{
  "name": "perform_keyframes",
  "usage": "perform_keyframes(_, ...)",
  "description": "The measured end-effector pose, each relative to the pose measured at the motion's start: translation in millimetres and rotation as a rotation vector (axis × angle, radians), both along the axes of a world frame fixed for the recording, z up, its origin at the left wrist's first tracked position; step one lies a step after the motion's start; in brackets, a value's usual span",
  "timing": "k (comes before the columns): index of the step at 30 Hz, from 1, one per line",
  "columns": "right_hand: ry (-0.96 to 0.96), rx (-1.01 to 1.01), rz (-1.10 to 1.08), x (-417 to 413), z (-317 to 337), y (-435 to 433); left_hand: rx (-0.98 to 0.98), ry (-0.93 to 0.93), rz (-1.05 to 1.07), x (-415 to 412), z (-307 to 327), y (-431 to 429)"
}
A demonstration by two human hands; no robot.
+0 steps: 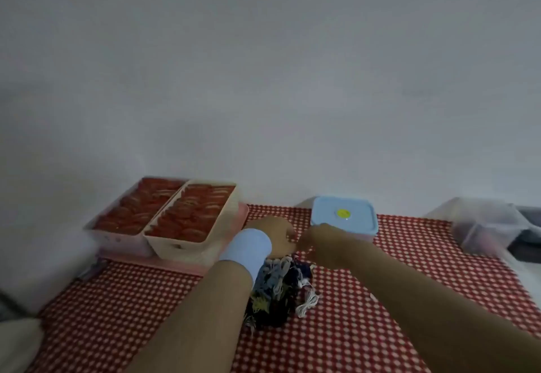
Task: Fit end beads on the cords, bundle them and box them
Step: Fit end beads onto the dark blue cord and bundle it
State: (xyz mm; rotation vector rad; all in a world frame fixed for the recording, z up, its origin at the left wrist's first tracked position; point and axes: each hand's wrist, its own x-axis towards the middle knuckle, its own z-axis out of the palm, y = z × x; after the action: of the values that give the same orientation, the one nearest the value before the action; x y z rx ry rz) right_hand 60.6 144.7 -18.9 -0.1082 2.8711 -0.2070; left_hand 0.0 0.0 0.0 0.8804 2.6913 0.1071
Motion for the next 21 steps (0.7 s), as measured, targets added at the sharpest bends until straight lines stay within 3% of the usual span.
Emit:
perform_keyframes(5,0.004,0.037,0.035,3,-41,-4,-0.035,-0.052,-0.024,7,-40,-10)
perform_keyframes(9,0.132,-0.050,-0.051,25,-62,-2,0.029,0.100,0.009,26,-57,-26)
perform_keyframes(14,0.379,-0.323,-0.181,67,-46,-1,0.280,0.257,0.013,66,-53,-39)
perform_keyframes(19,0.424,-0.608,-0.273,95,-16,4,0.571,0.056,0.058,101,-30,-28)
perform_keyframes(21,0.414,-0.748,-0.311,101,-8,8,0.576,0.036,0.043,111,-18,-20)
